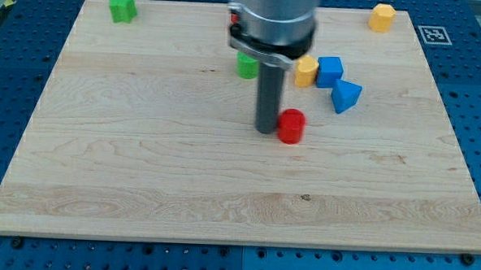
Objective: Move the green circle to the vertical bottom of the green star
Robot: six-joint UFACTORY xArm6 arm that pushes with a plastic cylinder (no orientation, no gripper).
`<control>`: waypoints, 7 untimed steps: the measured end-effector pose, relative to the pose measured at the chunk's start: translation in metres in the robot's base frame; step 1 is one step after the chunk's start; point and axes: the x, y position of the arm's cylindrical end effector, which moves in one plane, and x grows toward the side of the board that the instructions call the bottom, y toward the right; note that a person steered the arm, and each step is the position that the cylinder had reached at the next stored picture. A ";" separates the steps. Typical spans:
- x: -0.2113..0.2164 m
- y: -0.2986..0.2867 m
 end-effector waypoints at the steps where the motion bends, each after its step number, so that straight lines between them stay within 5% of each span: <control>1: 0.007 0.047; 7: -0.096 0.009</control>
